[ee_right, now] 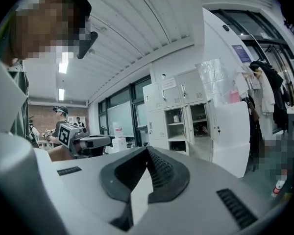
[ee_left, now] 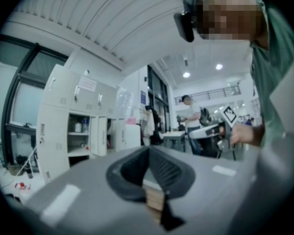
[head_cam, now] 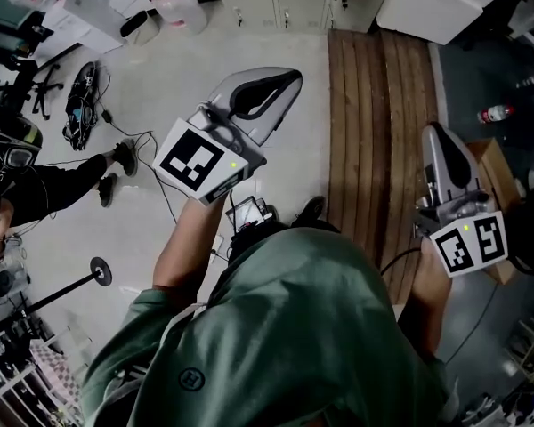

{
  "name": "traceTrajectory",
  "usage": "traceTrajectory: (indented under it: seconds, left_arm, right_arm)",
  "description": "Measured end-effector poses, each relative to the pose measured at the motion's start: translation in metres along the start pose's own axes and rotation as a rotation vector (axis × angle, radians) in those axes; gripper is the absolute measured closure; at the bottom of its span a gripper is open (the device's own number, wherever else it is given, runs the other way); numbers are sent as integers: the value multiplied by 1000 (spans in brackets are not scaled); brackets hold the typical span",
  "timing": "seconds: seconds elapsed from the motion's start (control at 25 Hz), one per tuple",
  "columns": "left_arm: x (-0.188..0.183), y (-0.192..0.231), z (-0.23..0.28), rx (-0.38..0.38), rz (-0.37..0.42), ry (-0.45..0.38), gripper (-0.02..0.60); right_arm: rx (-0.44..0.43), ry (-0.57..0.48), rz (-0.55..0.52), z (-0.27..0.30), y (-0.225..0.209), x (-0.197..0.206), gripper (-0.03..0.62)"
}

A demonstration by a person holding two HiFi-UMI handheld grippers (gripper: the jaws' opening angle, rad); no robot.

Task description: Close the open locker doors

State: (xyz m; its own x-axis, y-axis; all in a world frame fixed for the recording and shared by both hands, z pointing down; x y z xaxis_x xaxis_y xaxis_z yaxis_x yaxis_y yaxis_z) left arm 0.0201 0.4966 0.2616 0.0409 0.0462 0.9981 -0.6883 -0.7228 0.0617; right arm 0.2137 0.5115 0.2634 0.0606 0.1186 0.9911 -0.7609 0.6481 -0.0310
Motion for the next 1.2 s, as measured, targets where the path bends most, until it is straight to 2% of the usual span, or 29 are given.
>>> traceTrajectory:
  seconds: [0.16, 0.28, 0.48, 1.0, 1.2]
  left_arm:
    - [2, 0, 25, -11, 12, 13, 583]
    - [6, 3, 36, -31, 19, 57, 584]
    - [-7, 9, 52, -4, 29, 7, 583]
    - [-20, 84, 67, 80, 58, -7, 583]
    - [-24, 117, 69, 110, 43, -24, 583]
  right_arm:
    - [-16, -8, 3, 4, -24, 0, 589]
    - [-24, -13, 2, 8, -37, -2, 589]
    - [-26, -20, 8, 21, -48, -7, 589]
    - [60, -35, 2, 86, -49, -26, 589]
    - [78, -19, -7, 120, -42, -34, 589]
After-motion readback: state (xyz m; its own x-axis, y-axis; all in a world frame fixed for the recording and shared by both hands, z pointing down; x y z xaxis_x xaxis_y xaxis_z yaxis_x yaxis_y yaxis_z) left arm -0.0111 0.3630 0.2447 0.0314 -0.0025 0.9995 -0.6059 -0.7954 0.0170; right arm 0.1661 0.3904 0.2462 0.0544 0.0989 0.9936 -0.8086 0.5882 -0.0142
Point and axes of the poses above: the fingertips, and each gripper's own axes: z forward along the fingers, y to its left, x out of its underside, the point moved 1 cm from there along -z, backward along the fingers, and after that the axes turned 6 degrees about -z, right-handed, at the moved point
